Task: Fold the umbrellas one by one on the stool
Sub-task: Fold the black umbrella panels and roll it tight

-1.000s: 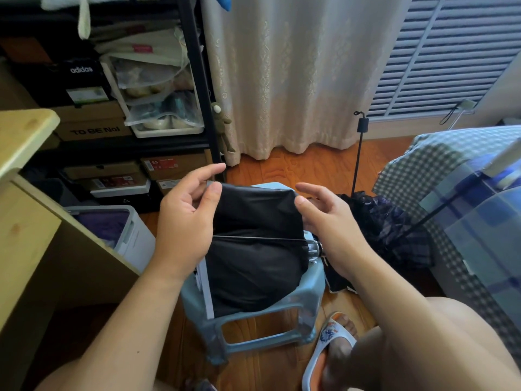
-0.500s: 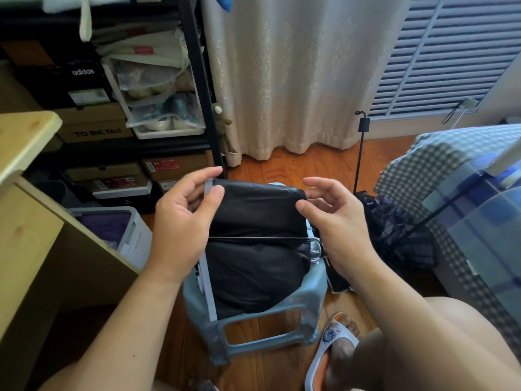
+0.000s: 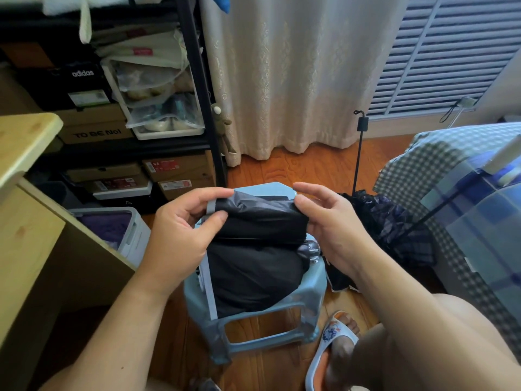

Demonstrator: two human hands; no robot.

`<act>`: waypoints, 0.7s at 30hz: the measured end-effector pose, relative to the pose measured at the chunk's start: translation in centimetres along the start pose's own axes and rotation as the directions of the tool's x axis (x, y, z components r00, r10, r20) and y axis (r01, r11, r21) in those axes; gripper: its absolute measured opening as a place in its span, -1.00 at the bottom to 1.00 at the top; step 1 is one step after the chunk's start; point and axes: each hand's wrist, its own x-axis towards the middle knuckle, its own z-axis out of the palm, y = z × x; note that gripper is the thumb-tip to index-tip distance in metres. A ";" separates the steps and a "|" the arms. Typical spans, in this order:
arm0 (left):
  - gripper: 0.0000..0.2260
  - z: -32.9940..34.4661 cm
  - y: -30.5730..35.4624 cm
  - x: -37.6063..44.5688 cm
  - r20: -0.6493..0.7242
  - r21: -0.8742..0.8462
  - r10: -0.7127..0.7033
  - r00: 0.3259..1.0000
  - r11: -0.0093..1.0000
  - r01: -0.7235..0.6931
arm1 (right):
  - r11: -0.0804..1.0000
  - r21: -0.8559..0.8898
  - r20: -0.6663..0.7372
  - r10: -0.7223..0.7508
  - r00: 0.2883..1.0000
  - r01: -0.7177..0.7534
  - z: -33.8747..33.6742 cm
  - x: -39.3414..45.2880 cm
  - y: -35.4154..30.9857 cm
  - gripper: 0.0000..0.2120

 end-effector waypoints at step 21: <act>-0.67 -0.1 -0.1 0.0 0.012 -0.058 -0.048 0.999 0.997 0.048 | 0.988 0.135 -0.080 -0.061 0.995 0.072 -1.0 0.2 -1.1 -0.74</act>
